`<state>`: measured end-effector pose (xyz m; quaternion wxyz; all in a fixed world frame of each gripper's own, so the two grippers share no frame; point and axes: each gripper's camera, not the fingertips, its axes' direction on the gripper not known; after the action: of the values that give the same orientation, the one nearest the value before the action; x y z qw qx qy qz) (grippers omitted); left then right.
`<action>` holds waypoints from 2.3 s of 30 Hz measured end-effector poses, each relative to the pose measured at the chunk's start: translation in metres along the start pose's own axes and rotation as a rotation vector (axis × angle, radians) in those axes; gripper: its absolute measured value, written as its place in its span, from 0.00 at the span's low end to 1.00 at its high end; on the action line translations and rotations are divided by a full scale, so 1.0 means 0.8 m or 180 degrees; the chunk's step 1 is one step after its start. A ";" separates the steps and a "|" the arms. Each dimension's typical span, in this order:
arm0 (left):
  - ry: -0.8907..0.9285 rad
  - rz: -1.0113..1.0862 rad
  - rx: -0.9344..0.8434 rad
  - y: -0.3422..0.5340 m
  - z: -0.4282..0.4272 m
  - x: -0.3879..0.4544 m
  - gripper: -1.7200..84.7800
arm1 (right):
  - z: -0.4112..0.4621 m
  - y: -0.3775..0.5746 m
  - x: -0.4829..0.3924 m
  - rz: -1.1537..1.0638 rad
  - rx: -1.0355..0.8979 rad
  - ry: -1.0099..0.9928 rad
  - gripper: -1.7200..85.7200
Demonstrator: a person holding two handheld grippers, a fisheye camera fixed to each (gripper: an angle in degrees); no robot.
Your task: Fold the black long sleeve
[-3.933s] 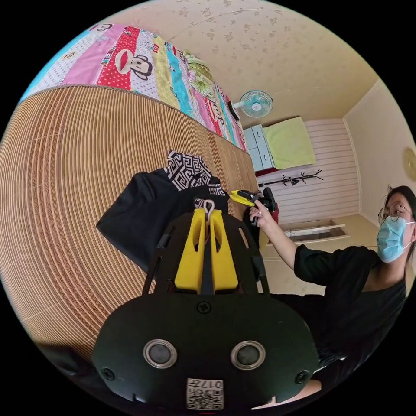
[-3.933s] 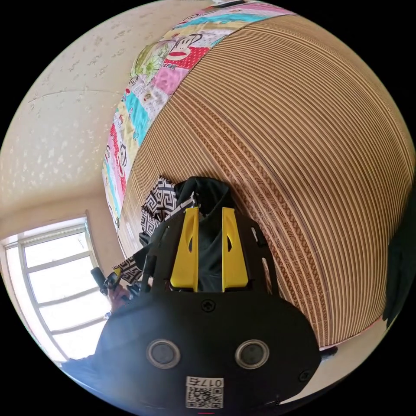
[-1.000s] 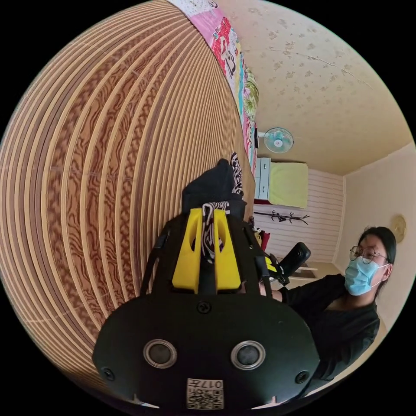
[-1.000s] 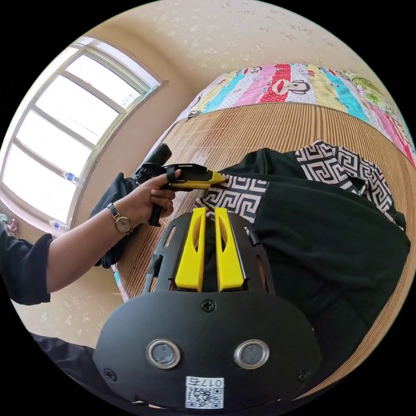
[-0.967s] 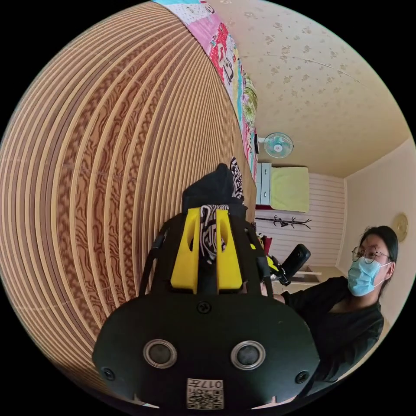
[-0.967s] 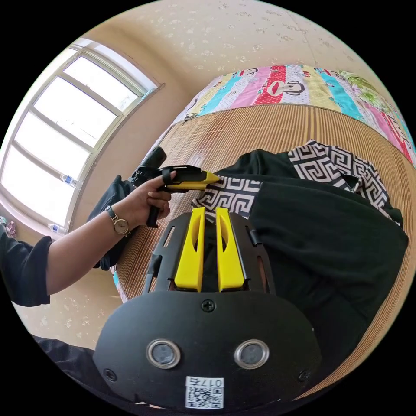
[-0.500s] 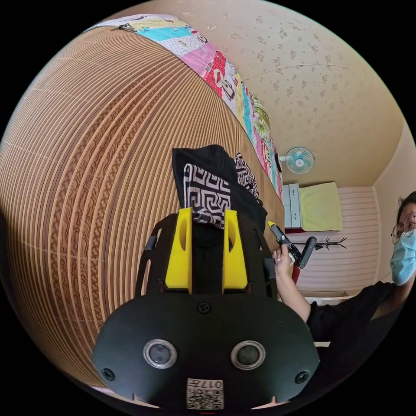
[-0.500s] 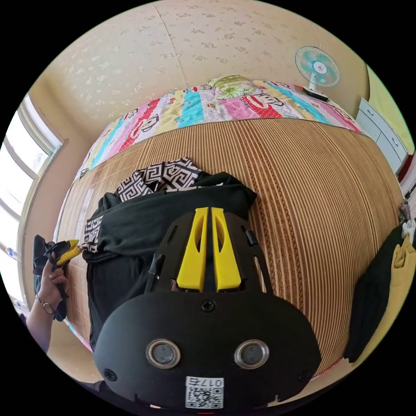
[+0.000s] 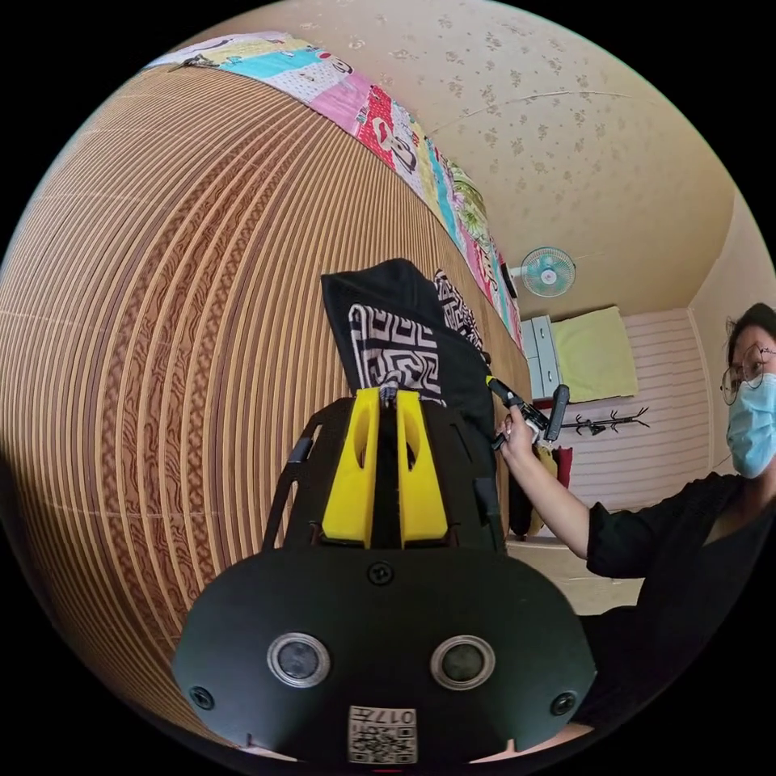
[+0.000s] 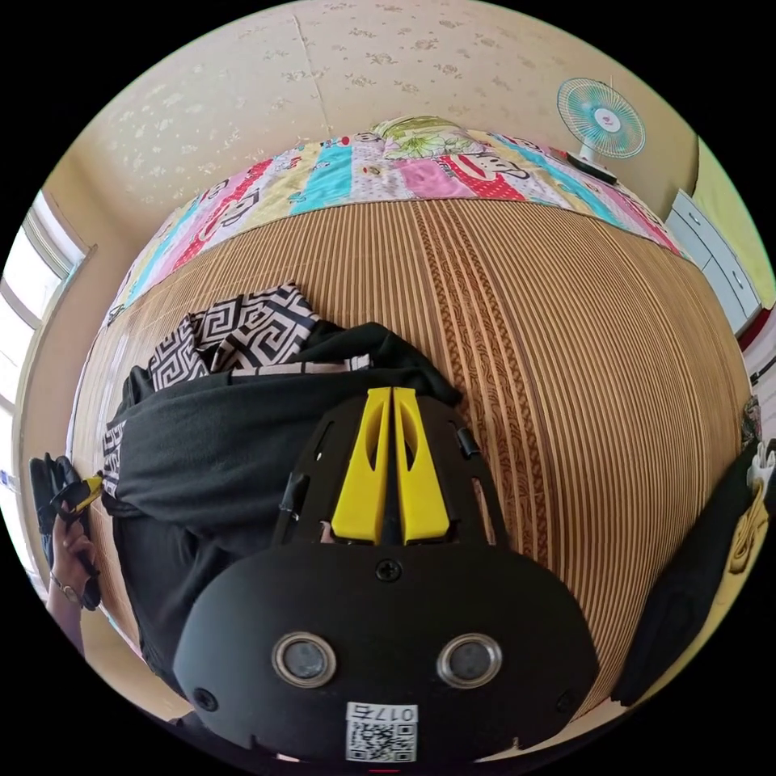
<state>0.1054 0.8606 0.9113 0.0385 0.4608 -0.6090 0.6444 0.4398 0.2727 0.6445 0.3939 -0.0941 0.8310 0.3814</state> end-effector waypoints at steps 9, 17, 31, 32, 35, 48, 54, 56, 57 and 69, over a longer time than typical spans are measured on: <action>-0.0375 0.0243 0.0635 0.052 -0.009 0.047 0.14 | -0.044 -0.015 0.020 0.0023 0.0094 -0.0312 0.02; -0.0314 0.0938 0.0134 0.007 0.120 0.100 0.16 | -0.068 -0.031 -0.044 -0.0346 0.0041 -0.0943 0.02; 0.0487 0.1118 0.0048 0.055 0.139 0.091 0.14 | -0.101 -0.107 0.009 -0.0745 -0.0020 -0.1757 0.03; 0.0373 0.1025 -0.0015 0.079 0.121 0.085 0.15 | -0.117 -0.105 0.039 -0.0488 -0.0100 -0.1896 0.03; -0.0020 0.0738 -0.0445 0.143 0.092 0.062 0.17 | -0.133 -0.081 0.078 -0.0552 -0.0877 -0.1948 0.04; -0.0836 -0.0294 -0.1652 0.351 0.099 0.019 0.15 | -0.155 0.021 0.155 0.0137 -0.2703 -0.1786 0.05; -0.0572 -0.0334 -0.1822 0.356 0.106 0.006 0.09 | -0.159 0.007 0.161 -0.0273 -0.2700 -0.1483 0.07; -0.0463 -0.0378 -0.1777 0.357 0.097 0.003 0.07 | -0.150 0.013 0.158 -0.0570 -0.2940 -0.1227 0.08; -0.0388 -0.0393 -0.1735 0.357 0.090 0.004 0.07 | -0.148 0.015 0.157 -0.0639 -0.2983 -0.1188 0.09; -0.0287 -0.0052 -0.1842 0.353 0.038 0.041 0.06 | -0.103 0.022 0.151 -0.0775 -0.3022 -0.1206 0.11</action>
<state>-0.0697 0.7468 0.7155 0.1463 0.4637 -0.7649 0.4225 0.3026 0.2441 0.5996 0.4927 -0.2875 0.4639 0.6778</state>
